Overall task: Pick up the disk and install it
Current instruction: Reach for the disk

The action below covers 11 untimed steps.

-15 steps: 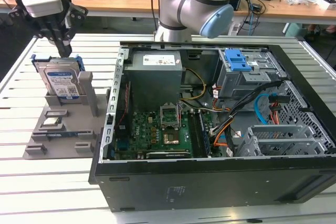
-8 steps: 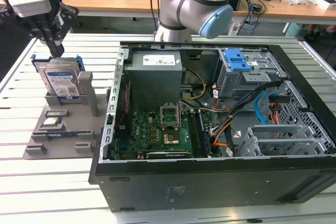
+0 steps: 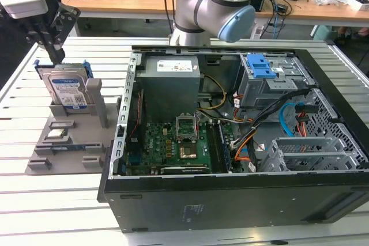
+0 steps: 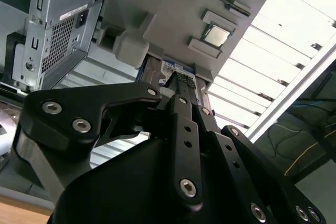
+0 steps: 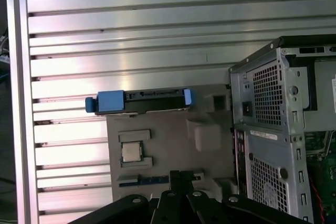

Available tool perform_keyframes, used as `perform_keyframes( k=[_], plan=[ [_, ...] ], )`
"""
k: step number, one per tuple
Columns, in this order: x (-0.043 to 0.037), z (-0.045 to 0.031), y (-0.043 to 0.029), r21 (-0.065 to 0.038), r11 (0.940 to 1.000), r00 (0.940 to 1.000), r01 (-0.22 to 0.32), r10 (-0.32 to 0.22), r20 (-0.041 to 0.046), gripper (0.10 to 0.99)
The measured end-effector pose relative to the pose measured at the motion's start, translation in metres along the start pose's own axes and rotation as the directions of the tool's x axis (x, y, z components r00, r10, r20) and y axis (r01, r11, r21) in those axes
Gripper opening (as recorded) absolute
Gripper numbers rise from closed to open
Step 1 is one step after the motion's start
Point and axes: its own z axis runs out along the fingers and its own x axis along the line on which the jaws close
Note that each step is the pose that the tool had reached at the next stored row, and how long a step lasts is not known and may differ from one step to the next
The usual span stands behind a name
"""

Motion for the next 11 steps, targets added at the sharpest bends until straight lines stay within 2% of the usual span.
perform_keyframes(
  k=[3, 11],
  plan=[
    [0.0084, -0.0002, -0.0006, 0.0, 1.0, 1.0, 0.0, 0.0, 0.0, 0.106],
    [0.0234, -0.0006, -0.0017, 0.0, 1.0, 1.0, 0.0, 0.0, 0.0, 0.106]
  ],
)
